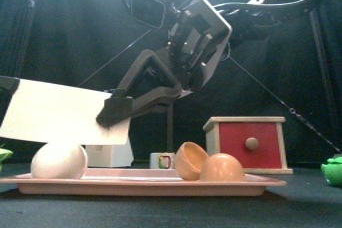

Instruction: Cut egg

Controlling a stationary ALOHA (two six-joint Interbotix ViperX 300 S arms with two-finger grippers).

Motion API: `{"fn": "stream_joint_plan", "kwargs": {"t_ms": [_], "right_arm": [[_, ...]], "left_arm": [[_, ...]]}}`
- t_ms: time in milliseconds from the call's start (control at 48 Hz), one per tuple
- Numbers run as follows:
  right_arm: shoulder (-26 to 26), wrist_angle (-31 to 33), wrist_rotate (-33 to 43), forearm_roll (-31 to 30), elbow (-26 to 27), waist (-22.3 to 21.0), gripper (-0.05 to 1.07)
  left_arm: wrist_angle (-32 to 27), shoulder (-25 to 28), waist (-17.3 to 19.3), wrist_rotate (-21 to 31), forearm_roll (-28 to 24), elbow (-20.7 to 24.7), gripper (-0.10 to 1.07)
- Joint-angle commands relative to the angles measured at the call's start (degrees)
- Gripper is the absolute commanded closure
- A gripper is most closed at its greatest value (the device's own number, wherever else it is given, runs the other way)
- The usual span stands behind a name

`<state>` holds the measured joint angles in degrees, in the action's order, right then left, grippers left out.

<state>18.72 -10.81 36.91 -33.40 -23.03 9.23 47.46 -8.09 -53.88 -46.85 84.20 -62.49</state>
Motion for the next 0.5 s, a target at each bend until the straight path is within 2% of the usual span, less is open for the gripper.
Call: {"fn": "stream_joint_plan", "kwargs": {"t_ms": [0,479], "right_arm": [[-1.3,-0.4,0.1,0.2,2.1,-0.3,0.67],[-0.6,-0.4,0.2,1.1,2.2,-0.3,0.67]], "left_arm": [[0.2,0.1,0.4,0.0,-0.3,1.4,0.56],[0.2,2.2,0.4,-0.1,0.0,1.7,0.56]]}}
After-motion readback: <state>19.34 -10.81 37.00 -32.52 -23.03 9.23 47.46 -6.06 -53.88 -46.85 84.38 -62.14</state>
